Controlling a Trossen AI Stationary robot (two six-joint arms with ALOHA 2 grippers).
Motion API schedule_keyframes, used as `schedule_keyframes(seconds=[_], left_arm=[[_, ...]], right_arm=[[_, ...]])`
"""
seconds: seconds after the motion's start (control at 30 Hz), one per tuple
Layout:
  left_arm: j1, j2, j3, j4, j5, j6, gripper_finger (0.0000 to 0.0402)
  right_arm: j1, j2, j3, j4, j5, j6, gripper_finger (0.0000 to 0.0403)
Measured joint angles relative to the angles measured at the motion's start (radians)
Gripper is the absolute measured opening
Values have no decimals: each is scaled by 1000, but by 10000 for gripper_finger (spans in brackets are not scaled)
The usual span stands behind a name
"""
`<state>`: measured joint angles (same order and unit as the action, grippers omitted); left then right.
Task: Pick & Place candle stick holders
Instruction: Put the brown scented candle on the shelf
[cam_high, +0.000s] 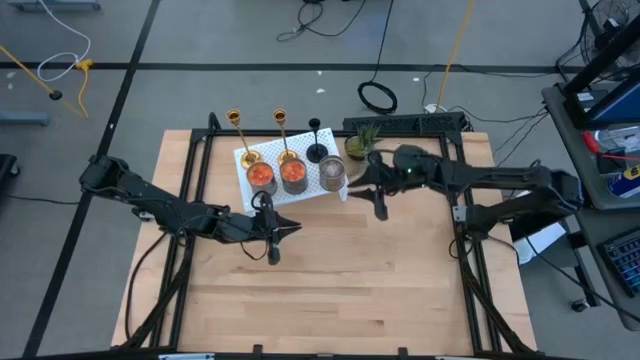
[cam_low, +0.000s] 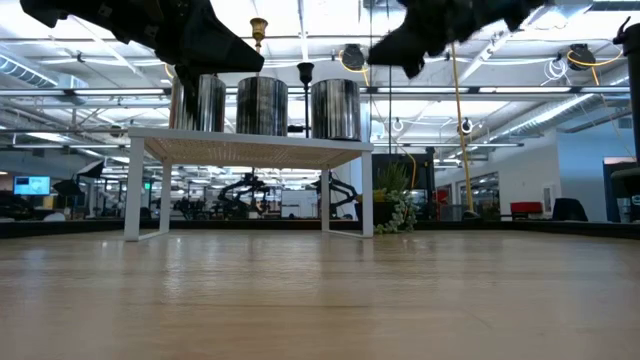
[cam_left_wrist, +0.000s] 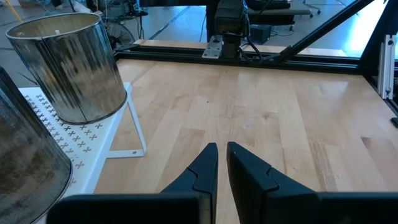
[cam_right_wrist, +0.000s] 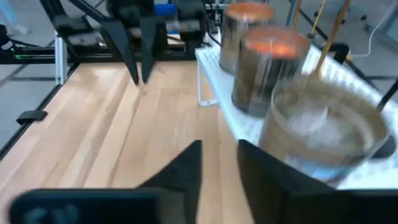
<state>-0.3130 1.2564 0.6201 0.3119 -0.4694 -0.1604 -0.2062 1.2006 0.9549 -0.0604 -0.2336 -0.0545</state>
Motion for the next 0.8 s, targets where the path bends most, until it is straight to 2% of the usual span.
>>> schedule_keyframes(seconds=[0.1,0.2,0.33,0.5,0.8], left_arm=[[0,0,0,0,0,0,40],[0,0,0,0,0,0,40],[0,0,0,0,0,0,40],[0,0,0,0,0,0,40],[0,0,0,7,0,0,40]], right_arm=[[-1,7,-113,139,10,41,47],[-1,7,-216,275,116,52,8],[-4,10,-314,424,258,73,11],[-3,42,-350,547,259,90,3],[-11,139,-352,628,259,95,1]])
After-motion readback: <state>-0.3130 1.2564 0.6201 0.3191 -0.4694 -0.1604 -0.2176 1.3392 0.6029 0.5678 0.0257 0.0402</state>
